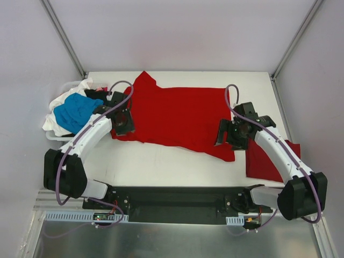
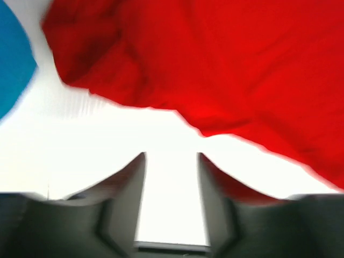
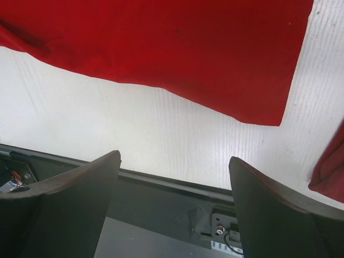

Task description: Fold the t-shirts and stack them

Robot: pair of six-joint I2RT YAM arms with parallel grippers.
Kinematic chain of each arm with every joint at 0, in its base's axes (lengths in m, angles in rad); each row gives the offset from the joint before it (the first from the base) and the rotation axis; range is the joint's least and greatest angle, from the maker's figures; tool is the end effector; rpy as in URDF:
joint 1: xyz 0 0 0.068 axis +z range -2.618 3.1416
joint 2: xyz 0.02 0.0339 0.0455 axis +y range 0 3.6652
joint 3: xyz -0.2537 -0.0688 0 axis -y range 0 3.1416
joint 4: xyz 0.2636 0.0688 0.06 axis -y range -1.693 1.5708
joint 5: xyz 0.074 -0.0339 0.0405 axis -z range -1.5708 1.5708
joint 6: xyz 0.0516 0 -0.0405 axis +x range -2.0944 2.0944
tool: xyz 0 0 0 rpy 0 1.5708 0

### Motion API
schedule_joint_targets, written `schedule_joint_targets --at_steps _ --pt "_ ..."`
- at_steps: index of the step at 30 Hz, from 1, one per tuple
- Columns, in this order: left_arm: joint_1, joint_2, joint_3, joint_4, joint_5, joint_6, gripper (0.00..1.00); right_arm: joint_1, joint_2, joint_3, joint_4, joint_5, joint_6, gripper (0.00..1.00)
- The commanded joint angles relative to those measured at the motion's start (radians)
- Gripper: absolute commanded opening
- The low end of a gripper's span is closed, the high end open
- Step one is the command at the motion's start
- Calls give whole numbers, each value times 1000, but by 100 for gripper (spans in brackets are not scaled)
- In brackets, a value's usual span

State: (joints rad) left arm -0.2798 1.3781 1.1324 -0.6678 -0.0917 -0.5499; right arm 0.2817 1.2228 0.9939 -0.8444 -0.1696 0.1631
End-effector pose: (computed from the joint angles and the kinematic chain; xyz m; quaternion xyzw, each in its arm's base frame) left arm 0.3072 -0.0834 0.2573 -0.1420 0.9349 -0.0903 0.3126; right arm 0.2506 0.0816 0.2409 -0.0781 0.9628 0.1342 0.2212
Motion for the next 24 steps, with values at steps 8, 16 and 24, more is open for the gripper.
schedule_joint_targets --at_steps 8,16,24 --pt "-53 87 -158 66 -17 -21 25 16 -2 45 -1 -1 -11 86" --pt "-81 203 -114 172 75 56 29 16 -16 37 -18 12 -14 86" --pt "-81 311 -23 214 158 126 43 14 -23 38 -33 21 -17 86"
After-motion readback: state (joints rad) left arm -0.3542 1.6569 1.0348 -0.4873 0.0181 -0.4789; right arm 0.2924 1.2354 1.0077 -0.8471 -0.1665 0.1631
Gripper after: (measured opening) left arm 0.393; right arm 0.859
